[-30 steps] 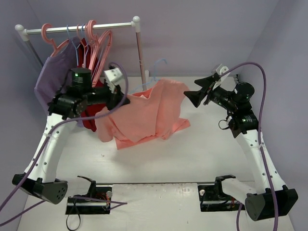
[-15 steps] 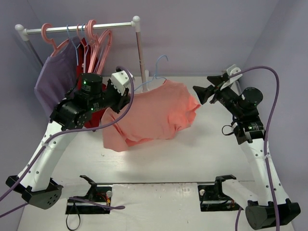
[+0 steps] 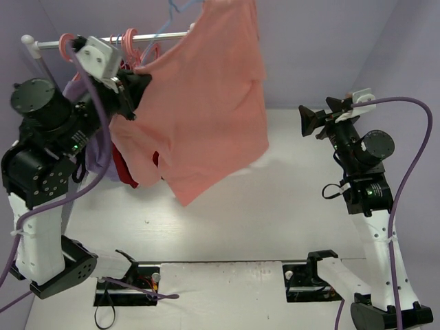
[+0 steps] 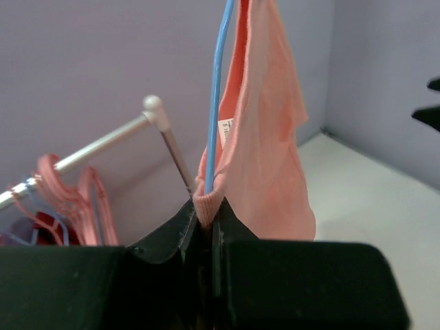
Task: Place the t-shirt on the hanger
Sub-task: Place the hanger at the clothesline.
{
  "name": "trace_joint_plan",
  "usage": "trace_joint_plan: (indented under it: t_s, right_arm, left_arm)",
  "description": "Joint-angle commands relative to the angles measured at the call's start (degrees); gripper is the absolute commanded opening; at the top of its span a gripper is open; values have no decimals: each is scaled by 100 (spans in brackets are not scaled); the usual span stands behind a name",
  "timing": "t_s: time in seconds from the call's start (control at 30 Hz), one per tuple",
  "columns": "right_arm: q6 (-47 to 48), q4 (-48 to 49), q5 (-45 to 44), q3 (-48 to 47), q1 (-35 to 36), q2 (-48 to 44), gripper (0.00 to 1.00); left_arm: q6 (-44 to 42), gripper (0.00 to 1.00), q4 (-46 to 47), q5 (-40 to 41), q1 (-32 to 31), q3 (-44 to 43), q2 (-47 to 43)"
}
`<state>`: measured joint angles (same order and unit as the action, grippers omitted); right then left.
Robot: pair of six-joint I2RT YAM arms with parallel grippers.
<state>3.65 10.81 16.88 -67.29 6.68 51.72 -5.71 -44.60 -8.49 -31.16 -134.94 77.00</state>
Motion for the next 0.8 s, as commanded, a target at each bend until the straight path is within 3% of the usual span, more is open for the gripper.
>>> trace_joint_plan:
  t_s: [0.0, 0.13, 0.3, 0.47, 0.77]
  right_arm:
    - [-206, 378, -185, -14, -44, -84, 70]
    - [-325, 382, -88, 159, -44, -106, 70]
    - [-347, 387, -121, 264, -42, -148, 69]
    - [-333, 387, -106, 434, -35, -186, 69]
    - [-514, 386, 28, 717, -35, -135, 69]
  left_arm:
    - [10, 0, 808, 955, 13, -516, 132]
    - [-21, 0, 852, 1451, 13, -524, 95]
    - [138, 0, 454, 1401, 13, -265, -58]
    - [558, 0, 153, 1391, 13, 1147, -813]
    - [959, 0, -232, 2352, 13, 2484, -1327]
